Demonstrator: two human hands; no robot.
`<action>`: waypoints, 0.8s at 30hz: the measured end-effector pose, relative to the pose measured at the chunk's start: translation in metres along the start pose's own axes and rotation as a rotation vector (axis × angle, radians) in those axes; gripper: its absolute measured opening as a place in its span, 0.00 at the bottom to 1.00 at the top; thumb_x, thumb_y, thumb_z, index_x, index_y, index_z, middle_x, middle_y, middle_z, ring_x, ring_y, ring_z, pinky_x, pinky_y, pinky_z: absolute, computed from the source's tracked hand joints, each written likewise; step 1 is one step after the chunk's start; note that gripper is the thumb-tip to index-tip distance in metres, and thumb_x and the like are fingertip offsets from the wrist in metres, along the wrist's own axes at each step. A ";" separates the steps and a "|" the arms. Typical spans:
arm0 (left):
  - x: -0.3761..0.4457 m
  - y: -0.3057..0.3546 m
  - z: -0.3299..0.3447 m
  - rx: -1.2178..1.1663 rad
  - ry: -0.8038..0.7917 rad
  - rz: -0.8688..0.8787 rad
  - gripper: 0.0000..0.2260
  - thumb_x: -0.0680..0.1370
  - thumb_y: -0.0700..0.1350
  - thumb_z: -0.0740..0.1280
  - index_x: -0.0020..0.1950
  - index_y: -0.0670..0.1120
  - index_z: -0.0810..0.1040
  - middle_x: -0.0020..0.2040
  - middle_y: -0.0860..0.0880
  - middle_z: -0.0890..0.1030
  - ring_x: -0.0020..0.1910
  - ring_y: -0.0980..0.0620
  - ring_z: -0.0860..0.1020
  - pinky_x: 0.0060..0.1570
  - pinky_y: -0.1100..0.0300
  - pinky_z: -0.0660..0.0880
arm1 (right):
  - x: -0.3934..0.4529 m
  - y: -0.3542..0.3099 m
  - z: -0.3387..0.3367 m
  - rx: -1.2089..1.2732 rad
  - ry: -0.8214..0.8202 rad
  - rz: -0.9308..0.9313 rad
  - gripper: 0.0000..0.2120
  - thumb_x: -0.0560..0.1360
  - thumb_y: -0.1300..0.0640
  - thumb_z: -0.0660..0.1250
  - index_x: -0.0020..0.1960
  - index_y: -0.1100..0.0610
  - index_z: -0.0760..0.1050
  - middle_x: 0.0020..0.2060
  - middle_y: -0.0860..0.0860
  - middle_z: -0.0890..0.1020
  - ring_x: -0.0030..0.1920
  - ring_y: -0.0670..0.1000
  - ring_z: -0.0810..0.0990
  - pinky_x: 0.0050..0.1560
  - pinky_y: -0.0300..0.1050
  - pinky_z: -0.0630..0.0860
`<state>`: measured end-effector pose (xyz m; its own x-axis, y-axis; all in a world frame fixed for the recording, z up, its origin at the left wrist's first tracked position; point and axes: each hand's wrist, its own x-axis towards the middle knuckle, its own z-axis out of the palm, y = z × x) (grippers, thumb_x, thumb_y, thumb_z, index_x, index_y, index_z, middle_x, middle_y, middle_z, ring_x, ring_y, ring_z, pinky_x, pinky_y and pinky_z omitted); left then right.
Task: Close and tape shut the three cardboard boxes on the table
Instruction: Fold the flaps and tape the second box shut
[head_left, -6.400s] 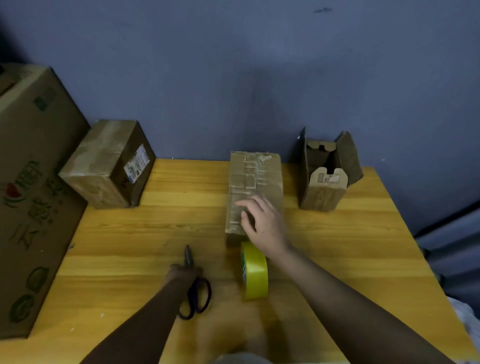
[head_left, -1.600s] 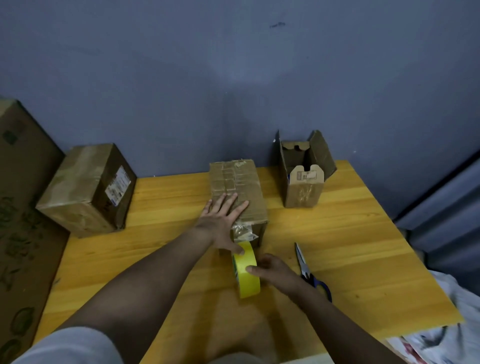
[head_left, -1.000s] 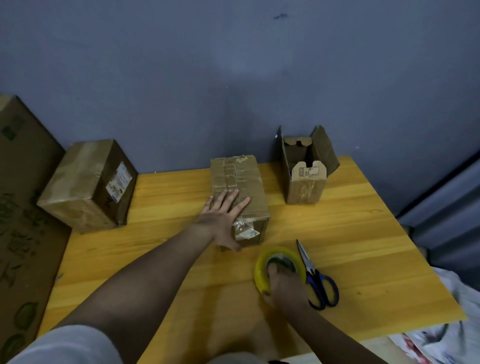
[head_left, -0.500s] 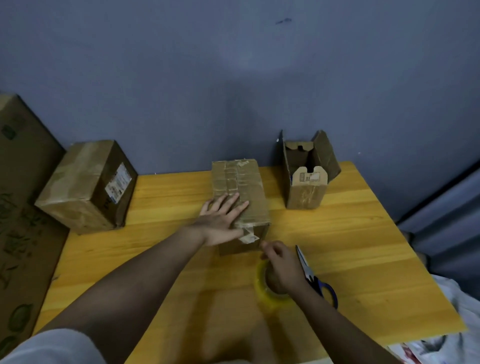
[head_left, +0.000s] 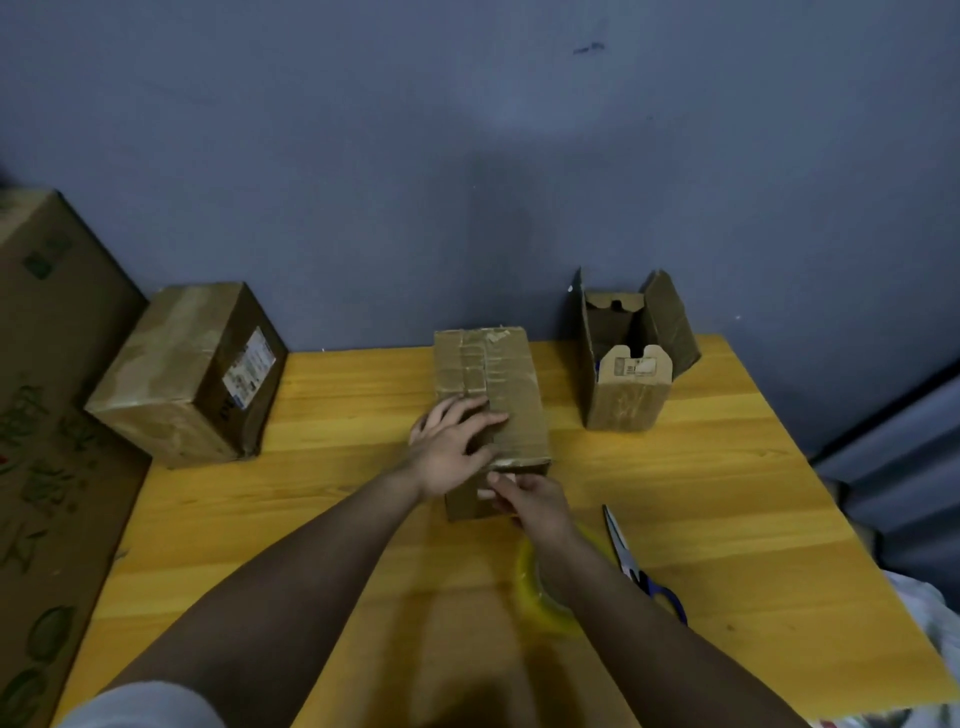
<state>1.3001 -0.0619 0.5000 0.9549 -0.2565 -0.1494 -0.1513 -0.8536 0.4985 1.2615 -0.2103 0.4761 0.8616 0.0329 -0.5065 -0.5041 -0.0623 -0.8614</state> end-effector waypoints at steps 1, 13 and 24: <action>-0.001 -0.001 -0.001 0.013 -0.024 0.007 0.22 0.79 0.57 0.60 0.73 0.66 0.60 0.77 0.60 0.53 0.76 0.55 0.46 0.72 0.48 0.50 | 0.002 0.000 0.001 -0.009 0.011 -0.002 0.09 0.77 0.61 0.68 0.38 0.60 0.77 0.26 0.42 0.80 0.25 0.36 0.77 0.27 0.27 0.70; -0.001 -0.014 0.000 0.185 -0.037 0.124 0.34 0.74 0.63 0.65 0.76 0.63 0.53 0.78 0.57 0.50 0.77 0.53 0.43 0.74 0.50 0.52 | 0.015 0.012 -0.015 -0.203 0.027 0.074 0.10 0.75 0.54 0.71 0.36 0.57 0.79 0.32 0.52 0.82 0.35 0.50 0.79 0.43 0.44 0.75; -0.003 -0.007 0.019 0.274 0.097 0.060 0.43 0.71 0.57 0.70 0.78 0.52 0.48 0.79 0.54 0.50 0.77 0.54 0.43 0.74 0.48 0.56 | 0.012 -0.020 -0.028 -1.329 0.214 -0.978 0.31 0.73 0.43 0.67 0.72 0.54 0.65 0.71 0.52 0.69 0.72 0.53 0.64 0.70 0.55 0.62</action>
<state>1.2937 -0.0639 0.4804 0.9602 -0.2767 -0.0376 -0.2588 -0.9322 0.2531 1.2835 -0.2367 0.4882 0.8493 0.4476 0.2799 0.4978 -0.8555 -0.1425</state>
